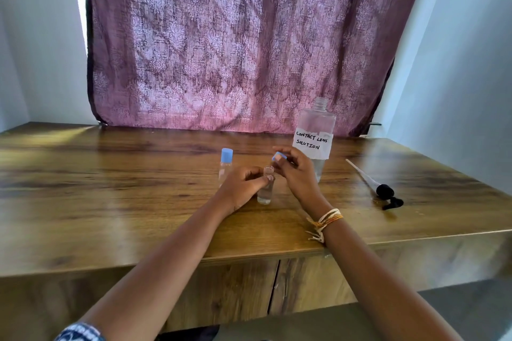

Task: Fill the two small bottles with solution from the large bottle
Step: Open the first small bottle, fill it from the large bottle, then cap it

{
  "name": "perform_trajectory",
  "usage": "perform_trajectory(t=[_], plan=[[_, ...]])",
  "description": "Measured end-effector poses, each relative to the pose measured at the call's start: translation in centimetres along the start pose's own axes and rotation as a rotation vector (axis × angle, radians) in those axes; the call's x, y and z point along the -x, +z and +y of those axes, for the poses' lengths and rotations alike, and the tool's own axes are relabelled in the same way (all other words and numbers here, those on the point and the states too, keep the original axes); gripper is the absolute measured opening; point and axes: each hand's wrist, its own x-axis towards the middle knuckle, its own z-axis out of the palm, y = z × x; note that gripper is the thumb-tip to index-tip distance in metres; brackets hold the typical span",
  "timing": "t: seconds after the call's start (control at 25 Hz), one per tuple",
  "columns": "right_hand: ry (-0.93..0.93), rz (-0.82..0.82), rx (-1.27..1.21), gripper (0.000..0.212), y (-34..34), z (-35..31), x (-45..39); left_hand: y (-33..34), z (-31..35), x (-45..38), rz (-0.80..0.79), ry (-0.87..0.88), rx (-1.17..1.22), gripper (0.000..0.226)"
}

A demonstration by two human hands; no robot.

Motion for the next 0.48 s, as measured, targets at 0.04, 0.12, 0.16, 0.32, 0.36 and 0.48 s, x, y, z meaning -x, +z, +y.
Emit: perform_trajectory(t=[0.04,0.12,0.16,0.32,0.36,0.48], plan=[[-0.038,0.029,-0.037,0.016,0.0,-0.5,0.3,0.0,0.0,0.0,0.01,-0.008,-0.009,0.019],[-0.08,0.042,-0.118,0.011,-0.1,-1.1,0.6,0.0,0.0,0.0,0.022,-0.012,-0.033,0.02],[-0.082,0.031,-0.163,0.012,-0.2,-1.4,0.7,-0.1,0.0,0.0,0.018,-0.004,-0.049,0.02],[-0.11,-0.068,-0.218,0.013,-0.4,-1.5,1.0,-0.1,-0.1,0.0,0.006,0.016,-0.101,0.023],[-0.113,-0.097,-0.22,0.015,-0.5,-1.5,1.0,-0.1,0.0,0.0,0.002,0.017,-0.104,0.024],[-0.097,-0.158,-0.206,0.022,-0.6,-1.5,1.0,-0.1,0.2,0.1,-0.002,0.013,-0.107,0.024]])
